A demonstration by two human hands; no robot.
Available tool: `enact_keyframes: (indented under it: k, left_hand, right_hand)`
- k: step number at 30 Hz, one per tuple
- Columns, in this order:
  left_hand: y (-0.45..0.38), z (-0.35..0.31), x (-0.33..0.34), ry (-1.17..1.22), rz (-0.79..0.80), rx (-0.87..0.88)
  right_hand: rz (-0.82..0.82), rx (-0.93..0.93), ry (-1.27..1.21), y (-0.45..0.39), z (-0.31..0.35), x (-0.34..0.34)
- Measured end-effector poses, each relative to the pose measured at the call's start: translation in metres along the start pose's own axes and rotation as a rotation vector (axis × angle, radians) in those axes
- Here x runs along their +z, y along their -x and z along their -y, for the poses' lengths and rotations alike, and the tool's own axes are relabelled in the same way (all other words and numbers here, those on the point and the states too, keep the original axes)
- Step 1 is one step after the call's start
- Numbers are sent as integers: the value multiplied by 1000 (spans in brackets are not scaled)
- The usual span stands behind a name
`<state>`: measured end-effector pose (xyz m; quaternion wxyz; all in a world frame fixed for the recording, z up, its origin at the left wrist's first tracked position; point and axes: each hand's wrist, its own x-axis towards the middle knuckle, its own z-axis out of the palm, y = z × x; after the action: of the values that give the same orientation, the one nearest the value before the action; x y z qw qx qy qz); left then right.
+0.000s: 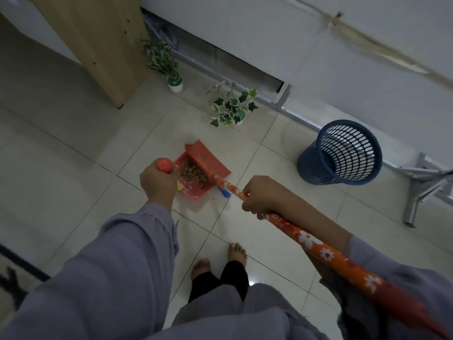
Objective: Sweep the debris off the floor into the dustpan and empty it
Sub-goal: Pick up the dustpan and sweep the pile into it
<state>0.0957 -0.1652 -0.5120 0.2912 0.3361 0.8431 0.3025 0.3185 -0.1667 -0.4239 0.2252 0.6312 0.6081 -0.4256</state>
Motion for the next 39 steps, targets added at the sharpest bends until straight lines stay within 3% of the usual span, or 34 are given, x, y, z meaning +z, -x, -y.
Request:
enact_keyframes:
  k: [6, 13, 24, 30, 34, 39]
  left_hand:
    - [24, 15, -53, -16, -73, 43]
    - [62, 53, -105, -4, -127, -45]
    - [122, 120, -120, -100, -101, -90]
    - [123, 146, -119, -83, -84, -122]
    - [120, 150, -123, -56, -77, -130]
    - [116, 154, -123, -49, -68, -134]
  right_hand:
    - [-112, -37, -48, 35, 20, 4]
    - [-186, -25, 36, 58, 23, 20]
    - [-129, 41, 207, 69, 2, 88]
    - [76, -63, 249, 77, 21, 135]
    - [136, -90, 154, 84, 30, 129]
    - [50, -68, 172, 79, 38, 108]
